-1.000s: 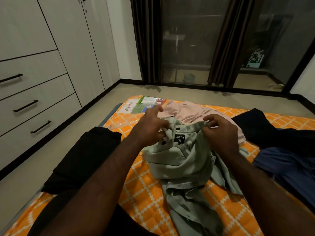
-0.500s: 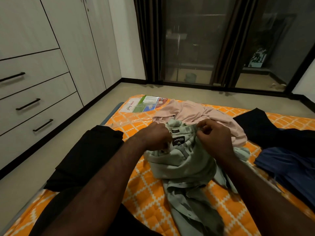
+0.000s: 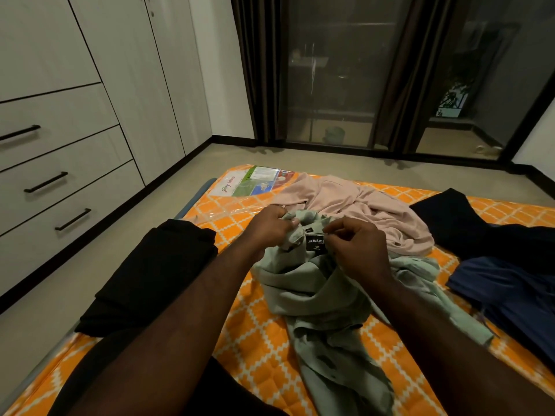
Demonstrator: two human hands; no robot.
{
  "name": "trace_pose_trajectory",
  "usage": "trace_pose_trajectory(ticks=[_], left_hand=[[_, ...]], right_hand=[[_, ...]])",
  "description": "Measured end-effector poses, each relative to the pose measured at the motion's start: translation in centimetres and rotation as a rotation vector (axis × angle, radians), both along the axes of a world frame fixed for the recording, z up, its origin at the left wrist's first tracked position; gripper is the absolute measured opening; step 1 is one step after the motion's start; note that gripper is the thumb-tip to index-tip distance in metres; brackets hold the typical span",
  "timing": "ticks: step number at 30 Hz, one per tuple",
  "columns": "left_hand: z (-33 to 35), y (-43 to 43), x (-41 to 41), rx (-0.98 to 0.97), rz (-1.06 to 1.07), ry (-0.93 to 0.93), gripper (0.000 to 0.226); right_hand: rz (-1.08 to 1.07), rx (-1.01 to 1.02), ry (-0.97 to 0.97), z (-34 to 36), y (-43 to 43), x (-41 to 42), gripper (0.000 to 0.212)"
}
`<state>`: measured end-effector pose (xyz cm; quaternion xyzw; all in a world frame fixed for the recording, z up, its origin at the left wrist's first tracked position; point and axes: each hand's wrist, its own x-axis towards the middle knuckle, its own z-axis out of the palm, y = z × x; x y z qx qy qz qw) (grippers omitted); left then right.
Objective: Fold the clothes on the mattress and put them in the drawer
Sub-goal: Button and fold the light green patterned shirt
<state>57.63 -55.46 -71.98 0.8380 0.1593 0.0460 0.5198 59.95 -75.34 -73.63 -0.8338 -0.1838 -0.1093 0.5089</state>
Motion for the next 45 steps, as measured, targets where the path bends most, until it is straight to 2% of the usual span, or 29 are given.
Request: trace_pose_trajectory(ticks=[3,8,15,19,30,33,35,45], left_hand=[[0.3,-0.3,-0.1,-0.039,-0.046,0.079,0.018],[1.4,-1.0,-1.1,-0.144,-0.138,0.094,0.018],[1.6,-0.7,-1.0,-0.085,-0.169,0.097,0.010],[1.4,-0.4,-0.8,-0.082,-0.244,0.089,0.013],[0.8,-0.2,-0.6,-0.089,-0.215,0.130,0.016],[0.9,-0.2,-0.7,-0.120,-0.202,0.154,0.007],[0.9,-0.3,-0.8,-0.157,-0.201,0.191,0.002],[-0.1,-0.3,-1.2,-0.543,-0.158,0.367,0.006]], right_hand=[[0.023,0.011,-0.002,-0.4,0.5,-0.7,0.021],[0.042,0.064,0.038,-0.8,1.1,-1.4,0.022],[-0.006,0.125,0.090,-1.1,1.6,-1.4,0.027],[0.010,0.192,0.131,-1.0,1.5,-1.5,0.030],[0.114,0.277,0.141,-0.9,1.7,-2.2,0.030],[0.150,0.281,0.161,-1.0,1.5,-2.2,0.030],[0.169,0.267,0.153,-1.0,1.4,-2.2,0.029],[0.188,0.249,0.113,-0.8,1.2,-2.2,0.026]])
